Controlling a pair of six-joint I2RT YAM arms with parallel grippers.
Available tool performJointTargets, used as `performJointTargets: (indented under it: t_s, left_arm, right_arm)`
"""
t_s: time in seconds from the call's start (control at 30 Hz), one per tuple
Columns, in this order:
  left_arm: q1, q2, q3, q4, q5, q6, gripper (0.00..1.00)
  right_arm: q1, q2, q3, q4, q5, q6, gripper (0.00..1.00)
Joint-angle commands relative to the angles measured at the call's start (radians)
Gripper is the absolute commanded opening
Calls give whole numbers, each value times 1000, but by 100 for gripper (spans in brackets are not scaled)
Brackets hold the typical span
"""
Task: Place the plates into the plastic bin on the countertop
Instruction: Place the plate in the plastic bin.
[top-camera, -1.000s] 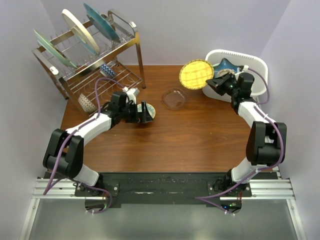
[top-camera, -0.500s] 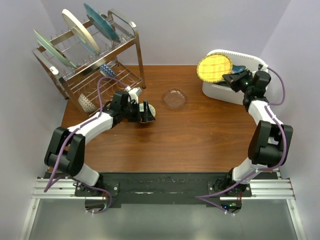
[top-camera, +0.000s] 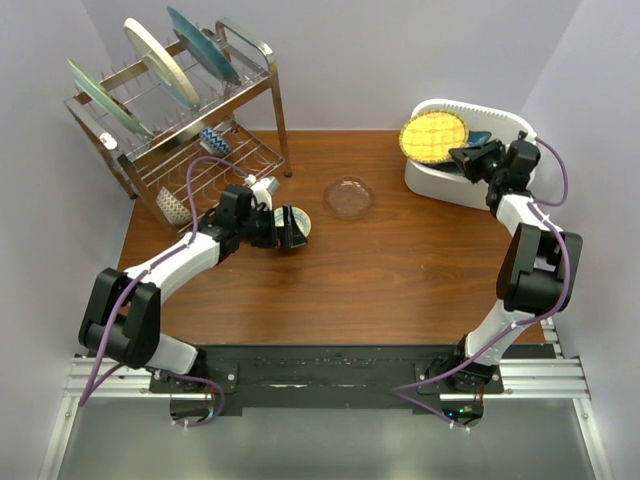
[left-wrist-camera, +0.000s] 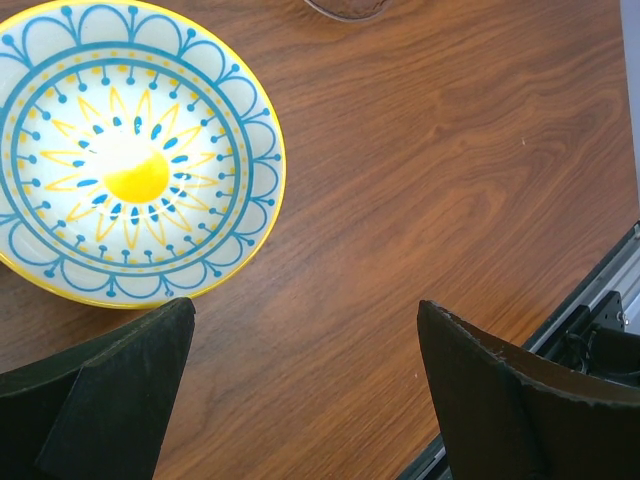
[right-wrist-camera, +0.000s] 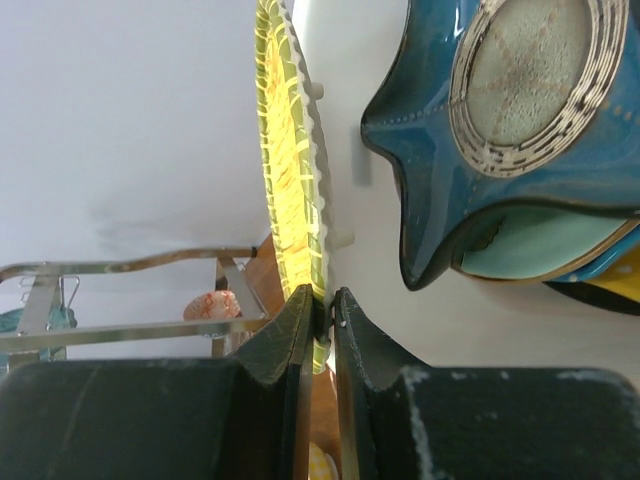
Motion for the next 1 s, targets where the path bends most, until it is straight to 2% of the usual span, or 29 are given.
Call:
performJointTargets:
  t_s: [0.0,0.2,0.63,0.77,0.97]
  left_arm:
    - [-3,-34,-10,13,-11,-14,98]
    - [-3,-18,7,10,-10,-9,98]
    - [-3,29,37,28,15,-2,98]
    - [-3,36,37,31,19,0,98]
    - [-3,33,33,37,19,3,98]
  right_arm:
    - [-26,-8,54,99,25,16,13]
    - [-65,6,37,136,31,42,13]
    - [-69,62,104,38,88,-28,16]
    - [-71,82,104,20,87,-47,18]
    - [-69,102,118,-22,70,-61,27]
